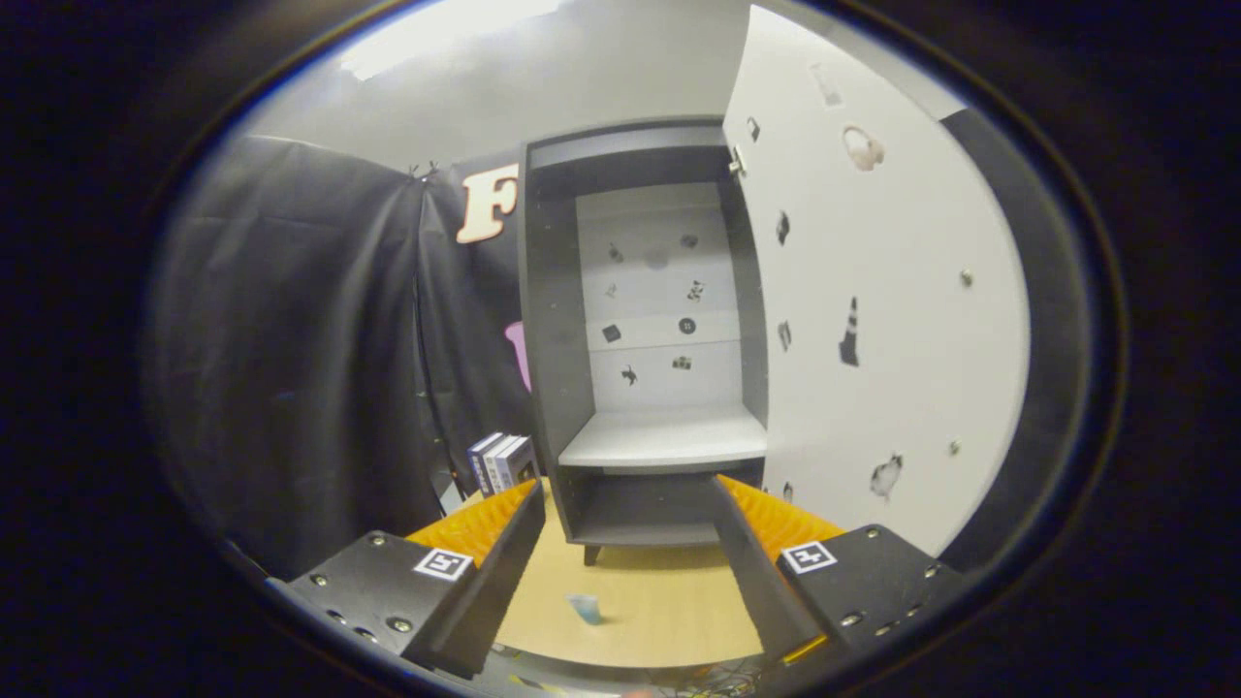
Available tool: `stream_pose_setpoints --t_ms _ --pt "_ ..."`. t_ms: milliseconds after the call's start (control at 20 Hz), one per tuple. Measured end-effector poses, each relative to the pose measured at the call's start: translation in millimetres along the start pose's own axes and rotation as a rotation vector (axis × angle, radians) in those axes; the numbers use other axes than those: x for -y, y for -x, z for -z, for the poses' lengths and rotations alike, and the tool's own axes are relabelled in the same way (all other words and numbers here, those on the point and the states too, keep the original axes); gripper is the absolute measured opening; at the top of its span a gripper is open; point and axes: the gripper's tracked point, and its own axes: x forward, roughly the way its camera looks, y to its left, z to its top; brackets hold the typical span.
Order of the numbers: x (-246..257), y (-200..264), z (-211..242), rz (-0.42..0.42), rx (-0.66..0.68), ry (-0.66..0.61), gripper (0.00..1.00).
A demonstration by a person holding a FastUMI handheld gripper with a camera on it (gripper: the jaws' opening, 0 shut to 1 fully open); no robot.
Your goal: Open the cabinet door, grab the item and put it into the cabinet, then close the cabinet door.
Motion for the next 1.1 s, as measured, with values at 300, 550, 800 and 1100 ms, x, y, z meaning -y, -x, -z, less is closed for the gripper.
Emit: stream_pose_setpoints --t_ms 300,550,800,1100 --pt "-34.2 -63.6 87.3 -0.047 -0.129 -0.003 1.0" --pt "-53.1 -108.5 171.5 -0.059 -0.253 -0.012 1.0" --pt "-59.8 -142.9 248.1 -0.043 -0.357 -0.058 1.0" --pt "-55.4 -167.1 323.5 0.007 -0.445 -0.043 1.0"
